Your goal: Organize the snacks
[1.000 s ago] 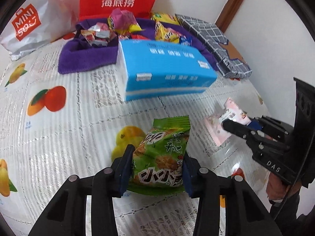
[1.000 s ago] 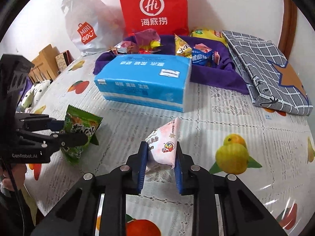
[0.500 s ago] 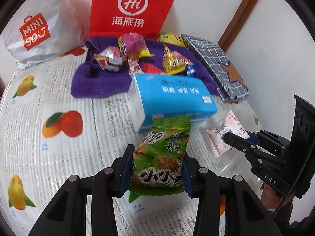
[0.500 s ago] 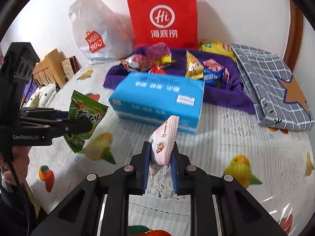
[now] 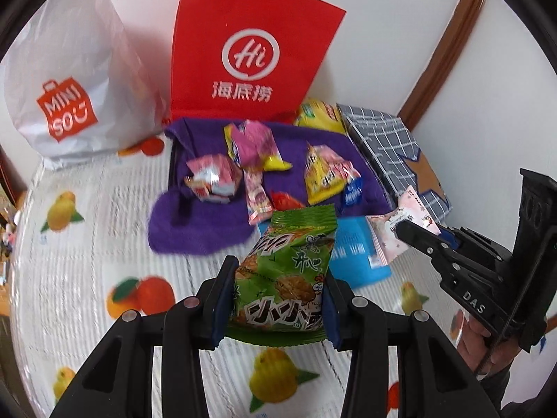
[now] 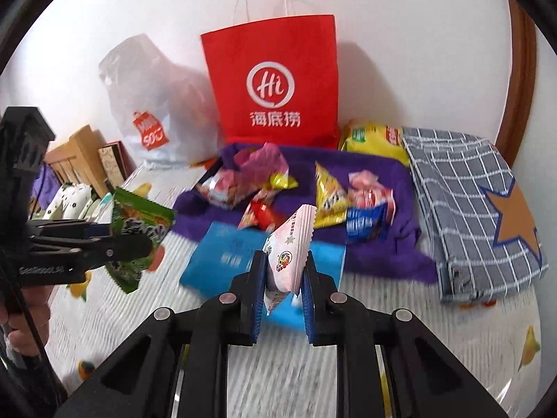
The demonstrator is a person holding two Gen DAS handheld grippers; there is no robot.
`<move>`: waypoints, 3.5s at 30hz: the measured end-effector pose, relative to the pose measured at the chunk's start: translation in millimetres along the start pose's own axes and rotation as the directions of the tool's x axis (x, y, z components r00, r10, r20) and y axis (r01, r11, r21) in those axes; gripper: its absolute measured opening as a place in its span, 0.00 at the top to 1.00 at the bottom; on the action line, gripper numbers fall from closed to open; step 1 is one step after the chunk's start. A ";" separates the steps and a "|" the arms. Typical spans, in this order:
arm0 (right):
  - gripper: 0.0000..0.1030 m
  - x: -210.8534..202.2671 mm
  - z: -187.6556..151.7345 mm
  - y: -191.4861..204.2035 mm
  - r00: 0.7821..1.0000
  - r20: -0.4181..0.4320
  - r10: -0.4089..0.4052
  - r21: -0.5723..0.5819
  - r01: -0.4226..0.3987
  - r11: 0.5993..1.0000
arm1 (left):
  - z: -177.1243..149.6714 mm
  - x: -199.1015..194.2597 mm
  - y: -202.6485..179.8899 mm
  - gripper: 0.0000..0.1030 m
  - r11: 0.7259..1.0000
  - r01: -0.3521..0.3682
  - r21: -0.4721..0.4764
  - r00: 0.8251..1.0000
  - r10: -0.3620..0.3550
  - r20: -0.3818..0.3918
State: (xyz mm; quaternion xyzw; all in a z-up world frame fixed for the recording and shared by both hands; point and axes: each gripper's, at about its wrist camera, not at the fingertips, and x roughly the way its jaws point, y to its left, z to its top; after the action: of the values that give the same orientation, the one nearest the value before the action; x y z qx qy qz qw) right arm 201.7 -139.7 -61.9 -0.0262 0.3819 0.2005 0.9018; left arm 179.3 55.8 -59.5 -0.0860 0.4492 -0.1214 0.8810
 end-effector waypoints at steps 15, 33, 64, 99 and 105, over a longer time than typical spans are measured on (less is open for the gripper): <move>0.81 57.1 83.2 -23.2 1.000 0.017 -0.020 0.006 0.020 1.000 | 85.6 29.0 9.4 0.60 0.998 -0.057 0.001 0.998 0.057 0.037; 0.81 130.9 91.8 -73.2 0.995 -0.099 -0.020 0.108 0.031 0.994 | 111.6 108.5 12.4 0.60 1.000 0.016 -0.016 0.997 -0.017 -0.069; 0.72 150.4 83.0 -61.0 0.983 -0.173 -0.063 0.045 0.072 0.996 | 106.3 133.1 6.0 0.54 1.000 -0.022 -0.017 0.991 0.020 -0.130; 0.34 -53.2 51.6 -12.0 0.985 -0.003 -0.171 0.129 0.170 0.977 | 49.6 -19.5 -49.0 0.12 0.992 -0.093 0.084 0.992 0.085 0.090; 0.34 -91.0 16.1 -5.7 0.982 -0.007 -0.187 0.155 0.185 0.970 | 5.9 -63.5 -59.5 0.12 0.990 -0.132 0.055 0.981 0.123 0.149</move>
State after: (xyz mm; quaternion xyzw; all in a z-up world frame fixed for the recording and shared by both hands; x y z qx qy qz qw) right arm 157.7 -172.8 12.6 0.0090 0.3886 0.0849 0.9174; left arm 140.0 17.7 8.4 -0.0370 0.3842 -0.0726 0.9196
